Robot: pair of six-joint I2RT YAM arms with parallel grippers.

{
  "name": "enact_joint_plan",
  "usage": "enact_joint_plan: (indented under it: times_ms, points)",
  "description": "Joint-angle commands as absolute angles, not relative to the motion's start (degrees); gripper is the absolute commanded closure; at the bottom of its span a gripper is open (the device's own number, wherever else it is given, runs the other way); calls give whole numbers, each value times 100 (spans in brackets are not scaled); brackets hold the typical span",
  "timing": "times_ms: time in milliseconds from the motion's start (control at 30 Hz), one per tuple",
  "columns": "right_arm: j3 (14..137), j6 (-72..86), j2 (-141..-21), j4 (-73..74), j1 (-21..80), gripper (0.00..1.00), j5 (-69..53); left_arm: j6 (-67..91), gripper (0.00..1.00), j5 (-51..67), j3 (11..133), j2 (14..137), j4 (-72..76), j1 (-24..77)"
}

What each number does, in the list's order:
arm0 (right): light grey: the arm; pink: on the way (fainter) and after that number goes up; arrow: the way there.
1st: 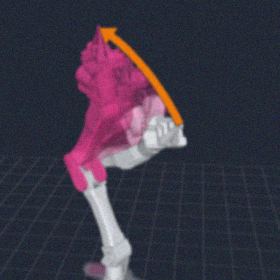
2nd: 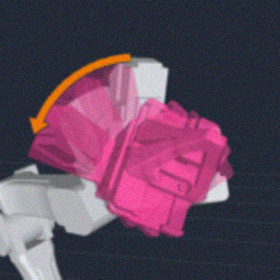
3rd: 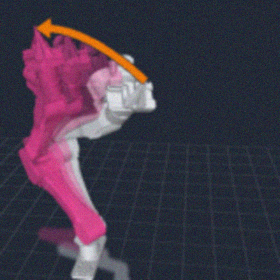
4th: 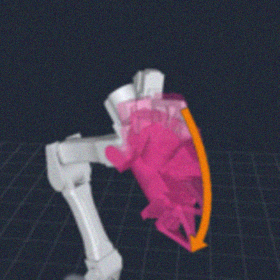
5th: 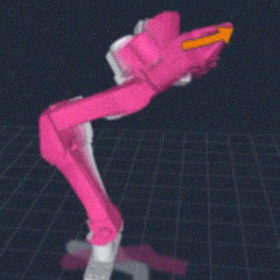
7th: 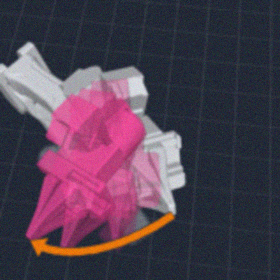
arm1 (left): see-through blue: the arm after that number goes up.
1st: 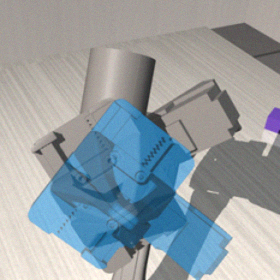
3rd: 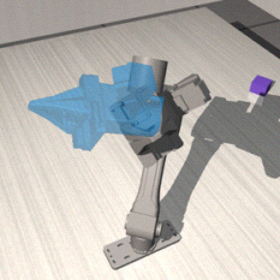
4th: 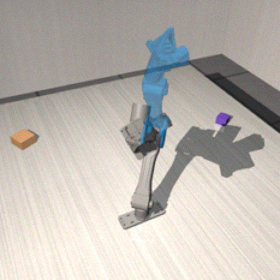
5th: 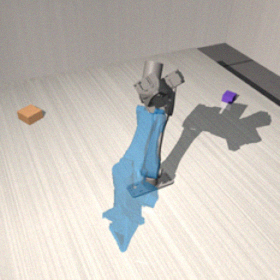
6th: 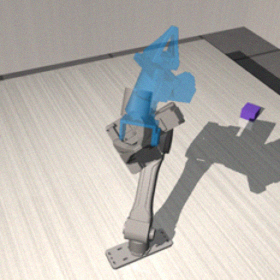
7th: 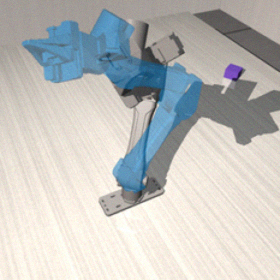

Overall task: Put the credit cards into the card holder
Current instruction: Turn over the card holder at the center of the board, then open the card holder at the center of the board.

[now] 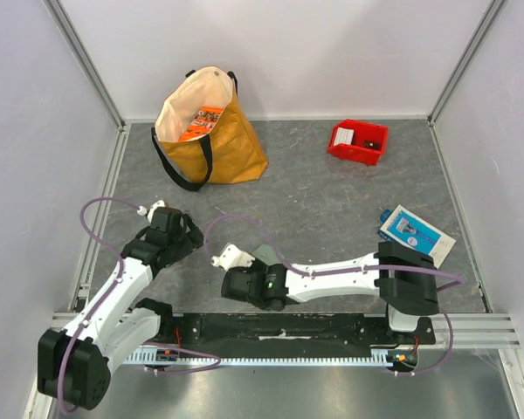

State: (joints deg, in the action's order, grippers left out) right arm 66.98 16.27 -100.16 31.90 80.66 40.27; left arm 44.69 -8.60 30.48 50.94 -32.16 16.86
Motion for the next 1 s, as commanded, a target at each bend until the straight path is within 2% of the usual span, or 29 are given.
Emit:
enact_joint_plan:
  times_ms: [0,33,67,100,133,167,200,333,533,633,767,967]
  points:
    - [6874,2100,-10169,3288,8244,94,3509,4500,6,-880,3147,4914,-3498,1179]
    - [6786,2179,-10134,3244,8244,82,3385,4483,6,-801,3120,4861,-3489,1082]
    - [6681,2258,-10003,3174,8244,77,3288,4439,6,-713,3085,4826,-3446,985]
    - [6558,2337,-9845,3095,8244,63,3235,4386,6,-616,3050,4799,-3384,941]
    - [6391,2407,-9583,2920,8244,45,3208,4342,6,-537,3050,4808,-3340,923]
    - [6233,2487,-9276,2787,8201,36,3138,4290,6,-467,3041,4816,-3279,923]
    - [6040,2522,-8994,2595,8113,34,2894,4211,6,-361,3024,4808,-3209,914]
    - [5135,3320,-7895,2119,7350,33,2050,3816,5,472,2945,4808,-2648,923]
    - [3930,4561,-7295,1312,5891,36,618,3551,8,2099,2742,5395,-1434,984]
    - [3823,4956,-7522,871,5529,36,273,3542,10,2583,2786,5957,-1038,1326]
    - [3928,5246,-8216,46,5037,38,-623,3620,12,2531,2778,6555,-573,2283]
    - [4482,5168,-9148,53,4790,41,-896,4305,16,2584,2268,7092,490,2979]
